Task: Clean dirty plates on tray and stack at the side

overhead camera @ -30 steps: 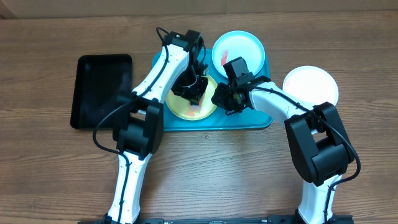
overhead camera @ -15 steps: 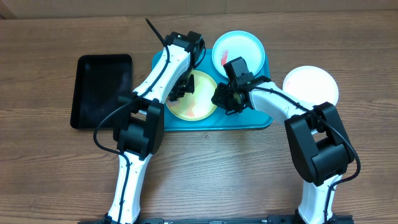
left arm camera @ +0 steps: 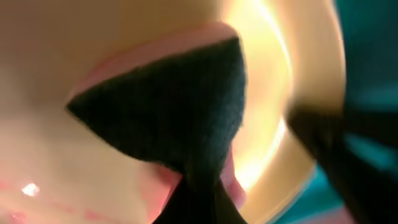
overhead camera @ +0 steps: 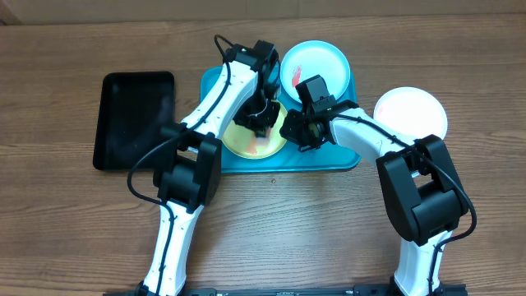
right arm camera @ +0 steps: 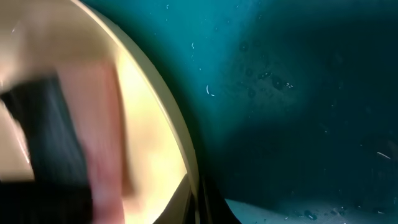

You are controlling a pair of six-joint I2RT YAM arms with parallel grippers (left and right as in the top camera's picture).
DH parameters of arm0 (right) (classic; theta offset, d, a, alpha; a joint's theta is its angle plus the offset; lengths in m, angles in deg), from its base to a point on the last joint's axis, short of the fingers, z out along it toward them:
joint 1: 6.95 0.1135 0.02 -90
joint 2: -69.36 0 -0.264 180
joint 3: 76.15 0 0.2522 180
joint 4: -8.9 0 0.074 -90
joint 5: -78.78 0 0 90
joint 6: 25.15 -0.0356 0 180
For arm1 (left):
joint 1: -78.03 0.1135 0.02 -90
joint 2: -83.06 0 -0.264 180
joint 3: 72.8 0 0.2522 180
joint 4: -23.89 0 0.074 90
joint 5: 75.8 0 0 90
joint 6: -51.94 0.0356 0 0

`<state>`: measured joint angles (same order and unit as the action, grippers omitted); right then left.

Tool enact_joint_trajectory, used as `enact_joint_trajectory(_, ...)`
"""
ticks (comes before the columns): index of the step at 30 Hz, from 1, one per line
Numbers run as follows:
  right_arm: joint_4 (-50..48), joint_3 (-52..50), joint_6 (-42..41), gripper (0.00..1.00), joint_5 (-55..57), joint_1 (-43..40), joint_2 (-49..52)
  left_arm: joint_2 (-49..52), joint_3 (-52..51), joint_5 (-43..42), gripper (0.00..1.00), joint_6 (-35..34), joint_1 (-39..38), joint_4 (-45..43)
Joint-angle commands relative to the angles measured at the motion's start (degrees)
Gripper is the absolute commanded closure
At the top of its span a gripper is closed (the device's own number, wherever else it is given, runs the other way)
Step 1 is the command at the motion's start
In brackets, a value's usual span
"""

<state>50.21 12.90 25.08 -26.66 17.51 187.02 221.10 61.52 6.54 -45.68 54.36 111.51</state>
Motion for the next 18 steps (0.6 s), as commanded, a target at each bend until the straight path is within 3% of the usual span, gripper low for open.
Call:
enact_joint_trajectory(1, -0.1, 0.4, 0.5, 0.96, -0.7, -0.1, 1.4, 1.4, 1.0, 15.3, 0.96, -11.0, -0.1, -3.0)
enact_joint_trajectory(5, -0.5, 0.4, 0.5, 0.96, -0.4, -0.5, 1.4, 1.4, 1.0, 30.8, 0.96, -22.8, 0.0, -1.7)
enact_joint_trajectory(8, -0.6, 0.4, -0.7, 0.96, 0.9, -1.2, 1.4, 1.4, 1.0, 33.1, 0.96, -27.4, -0.1, 1.7)
enact_joint_trajectory(12, -0.7, 0.4, -0.8, 0.96, 0.8, -1.9, 1.4, 1.4, 0.7, 26.4, 0.96, -25.3, -0.4, 6.4)
enact_joint_trajectory(18, -0.7, 0.4, -0.8, 0.96, 0.8, -1.8, 1.4, 1.4, 0.7, 7.2, 0.96, -9.6, -0.8, 9.5)
